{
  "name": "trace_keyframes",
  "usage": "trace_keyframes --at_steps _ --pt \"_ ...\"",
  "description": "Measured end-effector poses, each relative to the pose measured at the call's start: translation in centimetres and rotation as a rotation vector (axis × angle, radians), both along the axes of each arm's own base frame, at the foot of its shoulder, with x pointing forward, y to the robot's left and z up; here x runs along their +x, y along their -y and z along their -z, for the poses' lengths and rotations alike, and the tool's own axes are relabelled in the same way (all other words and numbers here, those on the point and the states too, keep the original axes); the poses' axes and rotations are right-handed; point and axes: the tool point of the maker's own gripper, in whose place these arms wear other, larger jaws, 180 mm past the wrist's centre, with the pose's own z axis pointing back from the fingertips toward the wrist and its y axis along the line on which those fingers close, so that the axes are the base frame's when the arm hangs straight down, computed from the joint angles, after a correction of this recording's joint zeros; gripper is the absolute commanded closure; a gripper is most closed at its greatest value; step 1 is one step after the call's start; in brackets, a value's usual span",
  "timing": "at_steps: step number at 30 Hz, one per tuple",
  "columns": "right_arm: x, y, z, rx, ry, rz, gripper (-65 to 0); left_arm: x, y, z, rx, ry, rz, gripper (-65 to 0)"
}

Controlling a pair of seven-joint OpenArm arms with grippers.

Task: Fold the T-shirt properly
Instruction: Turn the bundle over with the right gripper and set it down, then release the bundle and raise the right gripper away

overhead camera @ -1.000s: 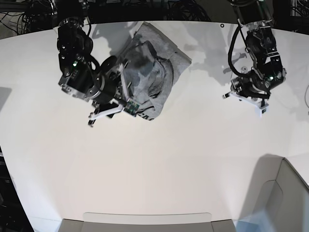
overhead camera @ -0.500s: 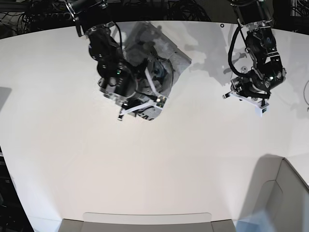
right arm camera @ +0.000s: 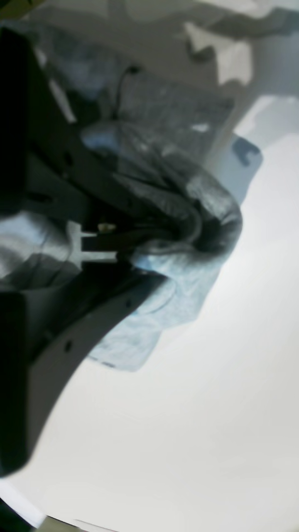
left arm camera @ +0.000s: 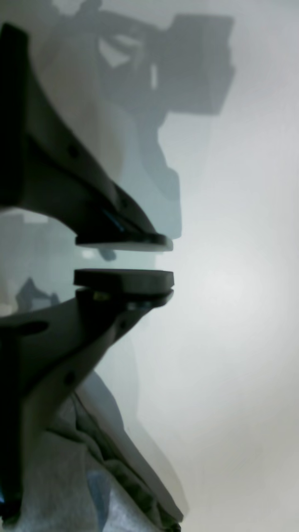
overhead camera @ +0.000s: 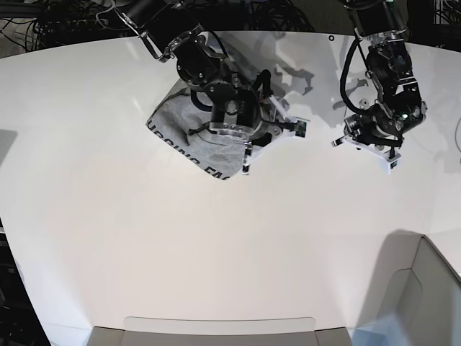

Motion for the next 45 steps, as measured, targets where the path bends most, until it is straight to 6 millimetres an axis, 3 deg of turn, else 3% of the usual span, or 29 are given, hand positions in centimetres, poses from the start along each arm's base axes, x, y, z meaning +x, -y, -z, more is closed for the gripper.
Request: trace_keyframes --at_steps 4,9,14,17,23,28,33,35,39,45 --pt "-1.8 -1.9 0.9 -0.035 -0.014 -0.096 0.0 -0.1 0.0 0.1 0.001 -0.002 0.0 -7.5" --pt "-4.8 -5.0 -0.5 0.026 -0.012 -0.234 0.0 -0.1 0.0 0.1 0.0 -0.002 0.0 -7.5" --pt "-6.0 -6.2 -2.3 0.121 -0.041 -0.261 0.0 -0.2 -2.8 -0.5 0.006 0.016 -0.097 -7.5" --pt "-4.9 -4.6 -1.9 0.066 -0.045 -0.204 0.0 -0.3 -3.6 -0.5 0.016 0.016 -0.118 -7.5" --pt "-1.6 -0.2 -2.0 0.055 -0.021 -0.05 -13.0 -0.3 -3.2 -0.5 0.003 0.016 -0.115 -7.5" --pt "-3.1 2.0 -1.4 0.053 -0.03 -0.049 -14.4 -0.3 -3.2 -0.5 0.004 0.017 -0.115 -7.5" --pt "-4.6 7.2 1.8 -0.089 -0.073 -0.019 -14.4 0.2 -3.3 -0.9 0.005 0.031 -0.115 -7.5" --pt "-5.2 8.0 2.6 -0.108 -0.099 -0.011 -14.4 0.9 -3.4 -1.6 0.013 0.053 -0.114 -7.5" --pt "-4.6 9.8 3.6 -0.067 -0.164 0.122 -14.4 3.4 -2.9 -5.8 0.043 0.196 -0.089 -7.5" --pt "-1.2 17.8 3.4 -0.085 -0.146 0.468 -14.4 5.3 -0.7 -7.5 0.047 0.249 -0.009 -7.5"
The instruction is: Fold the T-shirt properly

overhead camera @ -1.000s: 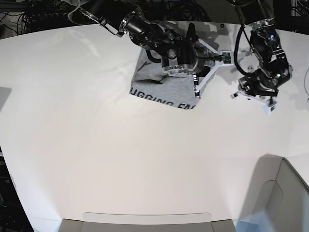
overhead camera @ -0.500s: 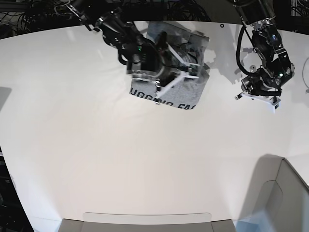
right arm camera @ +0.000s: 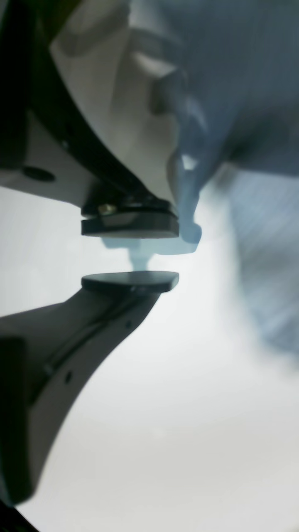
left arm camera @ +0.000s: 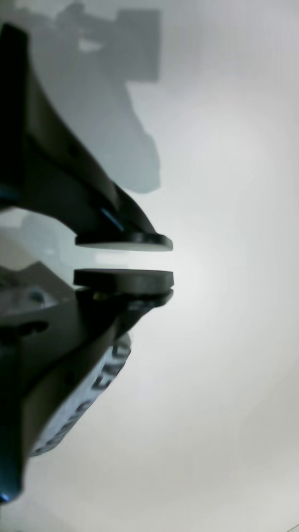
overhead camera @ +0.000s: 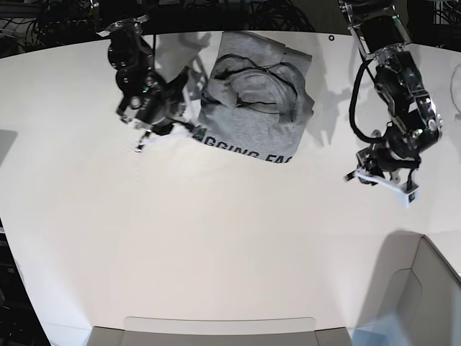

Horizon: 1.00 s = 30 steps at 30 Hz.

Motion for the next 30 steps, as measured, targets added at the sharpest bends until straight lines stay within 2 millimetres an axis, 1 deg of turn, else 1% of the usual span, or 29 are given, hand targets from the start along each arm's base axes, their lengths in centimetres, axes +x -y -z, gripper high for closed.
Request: trace_keyframes --at_steps 2,6,7,10,12,15,17,19,20,23,25,27,28,30 --pt "0.3 2.1 0.0 -0.054 0.013 0.078 -14.4 0.5 0.7 -0.4 0.006 0.012 0.027 -7.5" --pt "0.2 4.5 0.0 -0.127 0.024 0.196 -14.3 1.3 2.9 -0.9 0.014 0.023 0.099 -7.5" --pt "0.1 4.7 -0.2 -0.122 0.028 0.207 -14.3 1.7 3.1 -1.2 0.027 0.031 0.108 -7.5" --pt "-0.3 5.5 -1.2 -0.106 0.064 0.249 -14.3 3.1 2.5 -2.2 0.133 0.054 0.091 -7.5" --pt "-0.3 5.4 -2.0 -0.06 0.084 0.265 -14.3 3.5 1.9 -2.5 0.198 0.059 0.079 -7.5" --pt "-0.1 5.6 -2.7 -0.012 0.107 0.297 -14.3 3.8 1.8 -3.1 0.219 0.109 0.058 -7.5" --pt "-0.1 6.1 -2.7 -0.011 0.108 0.315 -14.3 4.0 1.9 -4.2 0.182 0.16 0.025 -7.5" --pt "-0.2 6.5 -2.7 -0.014 0.105 0.327 -14.3 4.0 1.3 -5.1 0.121 0.196 -0.05 -7.5" --pt "-0.2 6.6 -2.7 -0.015 0.106 0.328 -14.3 4.0 0.8 -5.2 0.082 0.204 -0.097 -7.6" --pt "-0.2 6.5 -2.7 -0.013 0.105 0.328 -14.3 3.0 -1.0 -4.1 -0.036 0.188 -0.251 -7.8" --pt "-0.2 6.4 -2.7 -0.009 0.105 0.326 -14.3 2.2 -2.0 -3.4 -0.081 0.165 -0.333 -7.8" --pt "-0.2 6.5 -2.7 -0.012 0.105 0.327 -14.3 1.4 -3.4 -2.9 -0.116 0.128 -0.426 -7.8" --pt "-0.2 6.5 -2.7 -0.013 0.105 0.327 -14.3 1.3 -4.1 -3.0 -0.145 0.128 -0.467 -7.8" --pt "-0.1 6.5 -2.7 -0.013 0.106 0.327 -14.3 1.7 -5.4 -4.2 -0.215 0.176 -0.552 -7.8"
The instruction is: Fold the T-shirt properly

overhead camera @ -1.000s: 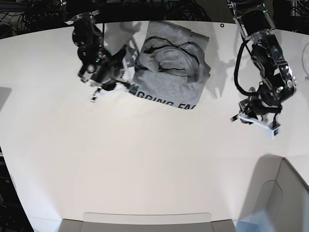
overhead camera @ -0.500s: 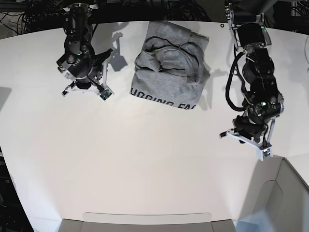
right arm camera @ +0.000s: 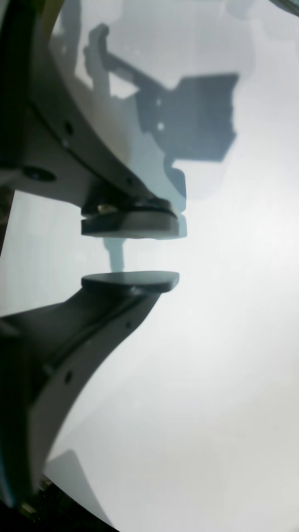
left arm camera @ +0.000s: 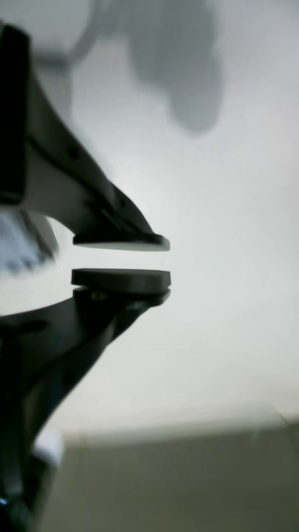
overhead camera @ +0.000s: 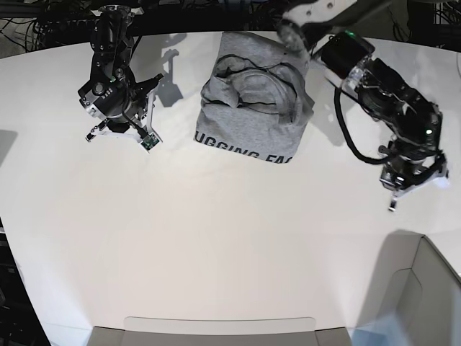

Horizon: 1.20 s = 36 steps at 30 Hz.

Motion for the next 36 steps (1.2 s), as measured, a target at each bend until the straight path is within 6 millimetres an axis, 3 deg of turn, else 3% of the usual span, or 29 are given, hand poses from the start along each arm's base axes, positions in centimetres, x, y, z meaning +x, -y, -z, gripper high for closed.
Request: trace_keyframes --at_steps 3,6,11,19,23,27,31,36 --pt "0.0 0.0 0.0 0.002 0.0 0.0 -14.3 -0.2 -2.5 -1.1 -0.064 0.064 -0.118 -7.8" --pt "0.0 0.0 0.0 0.001 0.0 -0.001 -14.3 -1.0 -3.8 -0.7 -0.063 0.051 -0.178 -7.8" --pt "0.0 0.0 0.0 0.001 0.0 0.0 -14.3 0.4 -1.7 -1.5 0.005 0.044 -0.044 -7.7" --pt "0.0 -0.1 0.0 0.002 -0.001 -0.001 -14.3 0.2 -0.1 -0.5 0.36 -0.116 0.263 -7.5" --pt "0.0 -0.1 0.0 0.002 0.0 -0.002 -14.3 0.3 1.4 -1.3 0.49 -0.057 0.396 -7.5" --pt "0.0 -0.1 0.0 0.001 0.0 -0.002 -14.3 -0.3 0.6 -1.0 0.713 -0.067 0.479 -7.5" --pt "0.0 0.0 0.0 0.0 0.0 -0.001 -14.3 -0.9 1.8 0.5 0.925 -0.05 0.568 -7.5" --pt "0.0 -0.1 0.0 0.003 0.0 -0.001 -14.3 -0.8 4.2 0.2 1.097 0.067 0.607 -7.5"
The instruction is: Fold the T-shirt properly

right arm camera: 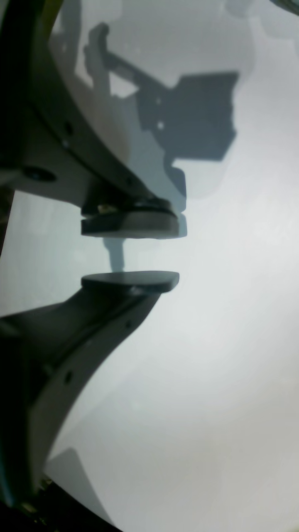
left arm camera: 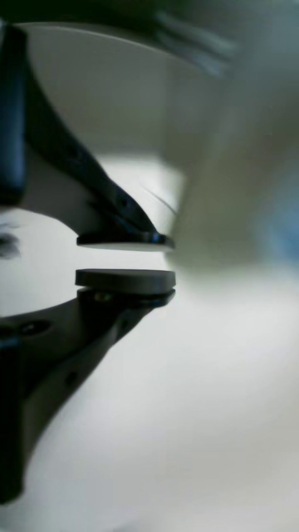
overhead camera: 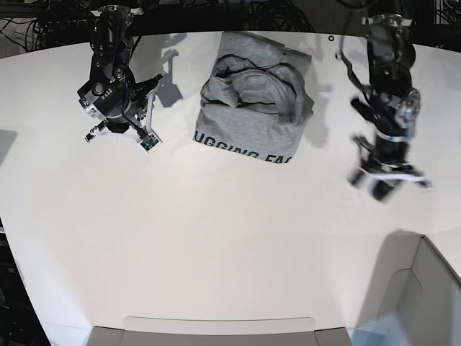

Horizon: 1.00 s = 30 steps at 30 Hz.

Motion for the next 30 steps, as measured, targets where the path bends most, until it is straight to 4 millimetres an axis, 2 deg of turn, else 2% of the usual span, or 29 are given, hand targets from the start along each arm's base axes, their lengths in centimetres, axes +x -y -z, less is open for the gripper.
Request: trace_keyframes --at_steps 3,4,6,9,12,14,24,30 --pt "0.1 0.0 0.0 0.0 0.001 -0.001 -14.3 0.1 2.2 -0.2 -0.043 0.058 0.046 -7.5" --pt "0.1 -0.1 0.0 0.0 0.002 -0.001 -14.3 -0.3 2.3 0.6 -0.064 0.045 0.025 -7.5" --pt "0.1 -0.1 -0.1 0.002 0.003 -0.001 -14.3 -0.3 0.6 0.0 -0.08 0.078 -0.056 -7.6" --pt "-0.1 0.0 0.1 0.0 -0.003 0.0 -14.3 1.0 -1.1 -2.8 -0.127 0.184 -0.122 -7.7" --pt "0.0 0.0 0.0 0.001 0.0 0.0 -14.3 1.7 -2.1 -4.3 -0.159 0.24 -0.166 -7.8" --pt "0.0 0.1 0.0 -0.002 -0.001 0.0 -14.3 1.9 -2.3 -4.7 -0.162 0.256 -0.168 -7.8" --pt "-0.1 0.1 0.1 -0.002 -0.004 0.0 -14.3 1.7 -2.6 -4.6 -0.154 0.249 -0.18 -7.8" --pt "-0.1 0.1 0.1 -0.002 -0.003 0.0 -14.3 3.1 -2.6 -7.1 -0.164 0.32 -0.176 -7.8"
